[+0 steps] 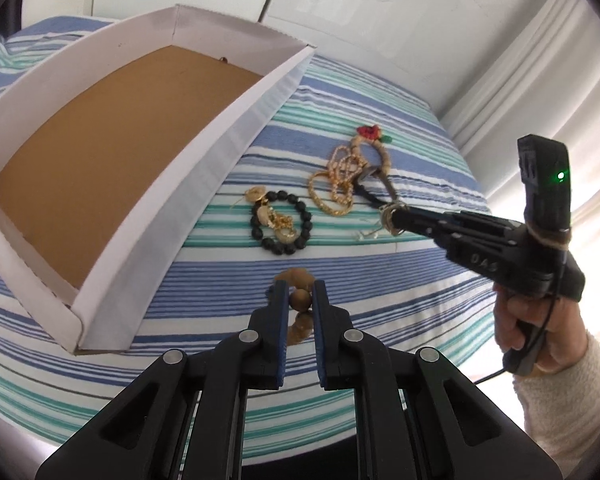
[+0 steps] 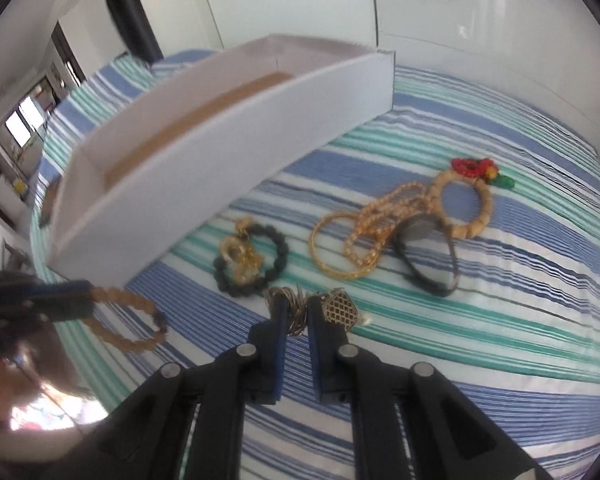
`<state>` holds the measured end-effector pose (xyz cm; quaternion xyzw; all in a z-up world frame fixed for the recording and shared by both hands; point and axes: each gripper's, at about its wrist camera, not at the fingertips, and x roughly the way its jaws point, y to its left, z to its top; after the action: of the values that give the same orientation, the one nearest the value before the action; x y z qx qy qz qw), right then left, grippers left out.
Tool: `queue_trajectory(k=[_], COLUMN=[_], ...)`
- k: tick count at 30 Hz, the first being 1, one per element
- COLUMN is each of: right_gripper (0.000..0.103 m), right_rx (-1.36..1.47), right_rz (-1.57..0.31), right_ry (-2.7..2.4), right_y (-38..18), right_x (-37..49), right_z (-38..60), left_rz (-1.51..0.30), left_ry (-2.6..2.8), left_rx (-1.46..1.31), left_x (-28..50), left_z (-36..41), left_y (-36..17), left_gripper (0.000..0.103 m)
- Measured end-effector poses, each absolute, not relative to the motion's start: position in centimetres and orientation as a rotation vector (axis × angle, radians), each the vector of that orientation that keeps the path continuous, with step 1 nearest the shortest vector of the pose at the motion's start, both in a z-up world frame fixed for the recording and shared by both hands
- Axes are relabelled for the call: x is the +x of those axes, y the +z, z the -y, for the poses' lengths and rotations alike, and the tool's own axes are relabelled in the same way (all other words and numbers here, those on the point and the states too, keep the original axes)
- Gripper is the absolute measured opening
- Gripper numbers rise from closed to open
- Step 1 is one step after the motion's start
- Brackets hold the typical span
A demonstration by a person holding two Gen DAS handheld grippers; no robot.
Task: Organize jewelry
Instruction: 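Carry both items into the white box and open both tools to release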
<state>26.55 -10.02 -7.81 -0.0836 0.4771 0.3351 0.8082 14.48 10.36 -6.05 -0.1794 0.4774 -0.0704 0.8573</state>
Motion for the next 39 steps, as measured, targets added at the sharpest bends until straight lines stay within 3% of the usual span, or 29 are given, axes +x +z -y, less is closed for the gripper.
queue_trajectory(k=[11,16,23,39], right_gripper=[0.010,0.010,0.010,0.010], right_rx=[-0.072,-0.044,-0.037,-0.178], right_rz=[-0.936,-0.876,-0.869,-0.992], right_ry=[0.882,0.973,1.045,0.994], right_y=[1.9,5.2,5.3,-3.2], right_x=[27.2,27.7,29.0,30.7], right_z=[6.3,1.3,-6.3,-14.3], left_rz=[-0.889,-0.845,-0.898,-1.063], left_ry=[-0.121,-0.005,0.145,0.210], left_rx=[-0.339,-0.326,-0.370,-0.409], left_x=[14.3,15.3,18.3,20.9], left_z=[-13.4,-17.2,-22.9,-25.7], left_y=[3.3,5.2,1.2,-7.9], left_gripper=[0.009,0.009,0.009,0.011])
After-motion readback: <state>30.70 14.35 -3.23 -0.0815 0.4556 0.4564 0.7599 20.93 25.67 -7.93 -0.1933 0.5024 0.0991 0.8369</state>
